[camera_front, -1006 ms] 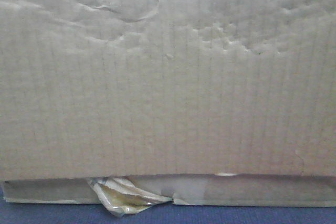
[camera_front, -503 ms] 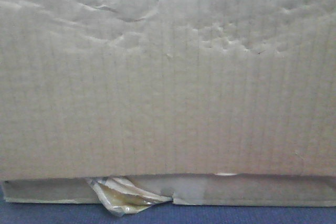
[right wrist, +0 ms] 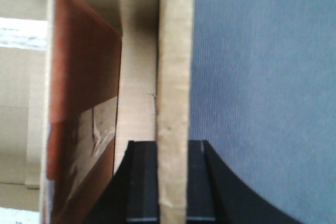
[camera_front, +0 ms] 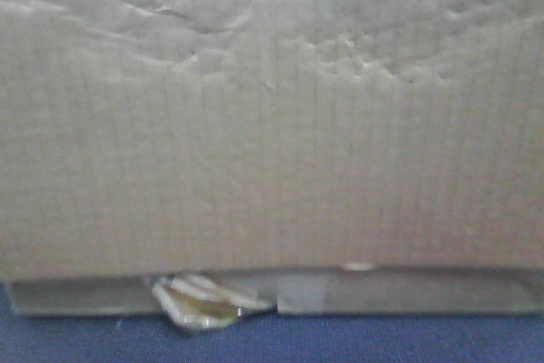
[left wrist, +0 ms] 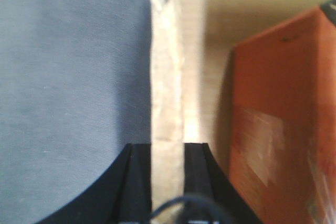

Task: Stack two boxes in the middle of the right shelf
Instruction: 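Lift the two stacked boxes off the table with both grippers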

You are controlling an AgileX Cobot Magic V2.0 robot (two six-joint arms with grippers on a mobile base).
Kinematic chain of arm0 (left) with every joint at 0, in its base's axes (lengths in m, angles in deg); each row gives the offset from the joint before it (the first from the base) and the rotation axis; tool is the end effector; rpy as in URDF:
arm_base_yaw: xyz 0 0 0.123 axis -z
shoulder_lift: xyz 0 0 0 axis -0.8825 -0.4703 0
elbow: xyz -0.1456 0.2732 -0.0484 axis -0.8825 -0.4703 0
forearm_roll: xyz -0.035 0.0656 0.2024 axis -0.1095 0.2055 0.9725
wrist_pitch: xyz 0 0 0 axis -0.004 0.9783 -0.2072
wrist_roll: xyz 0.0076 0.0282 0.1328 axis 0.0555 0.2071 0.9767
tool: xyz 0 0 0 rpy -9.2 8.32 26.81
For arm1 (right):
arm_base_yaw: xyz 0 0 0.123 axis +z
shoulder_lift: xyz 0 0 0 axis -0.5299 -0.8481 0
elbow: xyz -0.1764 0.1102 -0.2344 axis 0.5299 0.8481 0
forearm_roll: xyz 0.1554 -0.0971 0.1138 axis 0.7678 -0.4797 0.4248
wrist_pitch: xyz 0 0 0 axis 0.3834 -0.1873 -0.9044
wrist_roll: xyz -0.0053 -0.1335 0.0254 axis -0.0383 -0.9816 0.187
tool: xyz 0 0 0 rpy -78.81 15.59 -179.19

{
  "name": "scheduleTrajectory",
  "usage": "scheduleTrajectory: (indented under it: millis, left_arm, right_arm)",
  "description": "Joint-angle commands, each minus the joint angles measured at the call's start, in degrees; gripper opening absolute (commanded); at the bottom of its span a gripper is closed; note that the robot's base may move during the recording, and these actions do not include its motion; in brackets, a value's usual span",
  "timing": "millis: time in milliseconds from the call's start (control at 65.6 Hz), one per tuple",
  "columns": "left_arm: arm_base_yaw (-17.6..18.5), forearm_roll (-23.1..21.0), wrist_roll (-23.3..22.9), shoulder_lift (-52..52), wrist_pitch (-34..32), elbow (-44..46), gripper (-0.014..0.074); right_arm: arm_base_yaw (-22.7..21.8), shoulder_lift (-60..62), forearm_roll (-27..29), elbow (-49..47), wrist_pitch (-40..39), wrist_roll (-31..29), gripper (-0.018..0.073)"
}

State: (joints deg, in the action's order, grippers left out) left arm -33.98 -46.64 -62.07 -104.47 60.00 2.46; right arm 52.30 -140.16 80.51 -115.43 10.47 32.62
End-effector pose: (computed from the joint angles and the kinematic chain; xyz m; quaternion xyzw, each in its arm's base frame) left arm 0.2769 -0.1068 0.3444 -0.0320 0.9716 0.0210 0.2335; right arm 0.2613 0.0803 0.3372 0.0338 0.9804 0.0170 0.1934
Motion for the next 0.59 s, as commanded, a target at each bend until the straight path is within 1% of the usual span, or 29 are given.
scheduleTrajectory:
  millis: [0,107,137,229,381,472,579]
  left_arm:
    - [0.66,7.70,-2.73,3.34,0.49,0.34,-0.0111]
    - [0.76,8.23,-4.79,6.27,0.49,0.55,-0.0111]
    - [0.76,8.71,-5.12,7.03,-0.47,0.79,-0.0111]
    - [0.76,11.44,-5.17,8.50,-3.29,2.61,-0.0111]
    - [0.76,15.46,-5.17,9.07,-6.42,7.19,-0.0111]
    - [0.76,17.21,-5.17,8.96,-8.55,10.50,-0.0111]
    - [0.76,19.75,-4.91,8.45,-9.24,14.25,-0.0111]
  right_arm:
    - [-0.27,3.01,-7.44,-0.98,0.03,2.25,-0.0151]
    - [-0.27,5.70,-11.21,-1.54,-3.90,2.90,-0.0151]
    - [-0.27,6.49,-12.33,-1.54,-5.34,2.90,-0.0151]
    - [-0.27,8.55,-15.48,-1.54,-8.86,3.17,-0.0151]
    - [-0.27,10.42,-17.03,-2.04,-15.96,3.49,-0.0151]
    - [-0.27,10.42,-18.04,-3.85,-18.18,3.49,-0.0151]
    - [-0.27,10.32,-19.57,-6.63,-20.45,3.49,-0.0151]
